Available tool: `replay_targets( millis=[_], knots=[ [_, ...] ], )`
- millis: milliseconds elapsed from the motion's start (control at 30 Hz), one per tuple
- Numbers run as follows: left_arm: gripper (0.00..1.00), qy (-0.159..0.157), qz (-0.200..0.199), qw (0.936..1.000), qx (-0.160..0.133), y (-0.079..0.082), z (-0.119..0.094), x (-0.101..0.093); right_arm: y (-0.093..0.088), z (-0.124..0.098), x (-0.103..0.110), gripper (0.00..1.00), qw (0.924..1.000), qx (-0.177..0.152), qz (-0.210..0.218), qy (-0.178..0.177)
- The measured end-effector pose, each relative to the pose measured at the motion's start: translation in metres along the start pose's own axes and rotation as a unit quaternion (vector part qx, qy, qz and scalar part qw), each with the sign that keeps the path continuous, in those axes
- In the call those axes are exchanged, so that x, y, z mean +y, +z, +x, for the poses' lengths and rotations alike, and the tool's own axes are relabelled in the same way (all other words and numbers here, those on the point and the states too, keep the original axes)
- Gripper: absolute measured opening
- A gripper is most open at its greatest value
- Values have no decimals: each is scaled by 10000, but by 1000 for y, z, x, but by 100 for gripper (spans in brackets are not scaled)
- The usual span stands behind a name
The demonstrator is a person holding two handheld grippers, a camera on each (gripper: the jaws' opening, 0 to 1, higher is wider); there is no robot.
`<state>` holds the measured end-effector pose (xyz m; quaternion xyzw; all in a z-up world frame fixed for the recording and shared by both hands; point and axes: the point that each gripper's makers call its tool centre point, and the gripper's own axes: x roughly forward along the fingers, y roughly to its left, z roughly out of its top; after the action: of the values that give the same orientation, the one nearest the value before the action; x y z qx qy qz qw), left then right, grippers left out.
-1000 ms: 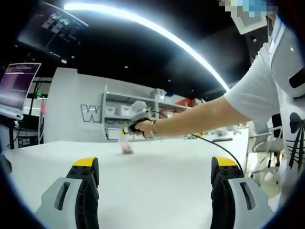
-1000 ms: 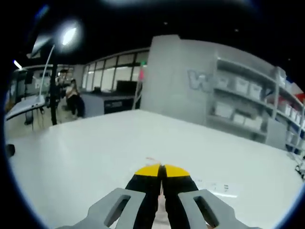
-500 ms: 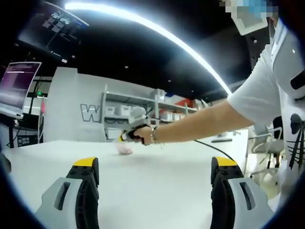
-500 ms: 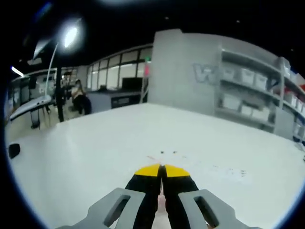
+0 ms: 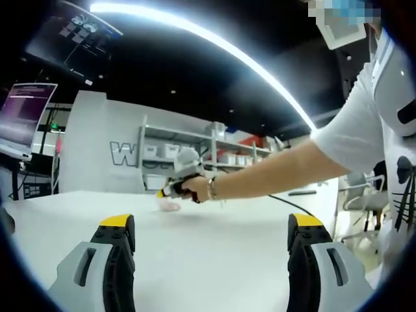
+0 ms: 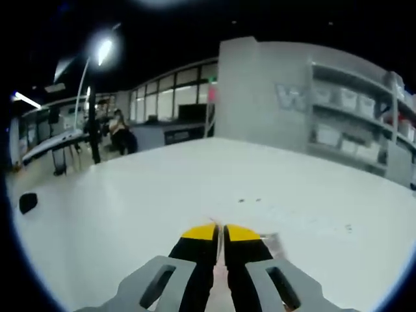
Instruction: Open the resealable bag by pulling the two sides of the seal apart until the entire bag opening is separated and visibly accessible.
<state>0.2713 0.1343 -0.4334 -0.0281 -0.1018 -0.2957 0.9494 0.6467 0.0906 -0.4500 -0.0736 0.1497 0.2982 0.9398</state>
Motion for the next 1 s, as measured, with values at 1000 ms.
replay_targets(
  millis=[1000],
  knots=[
    [96, 37, -130, 9999, -60, 2, -2, 3, -6, -17, 28, 14, 9975, -194, -592, 322]
  ],
)
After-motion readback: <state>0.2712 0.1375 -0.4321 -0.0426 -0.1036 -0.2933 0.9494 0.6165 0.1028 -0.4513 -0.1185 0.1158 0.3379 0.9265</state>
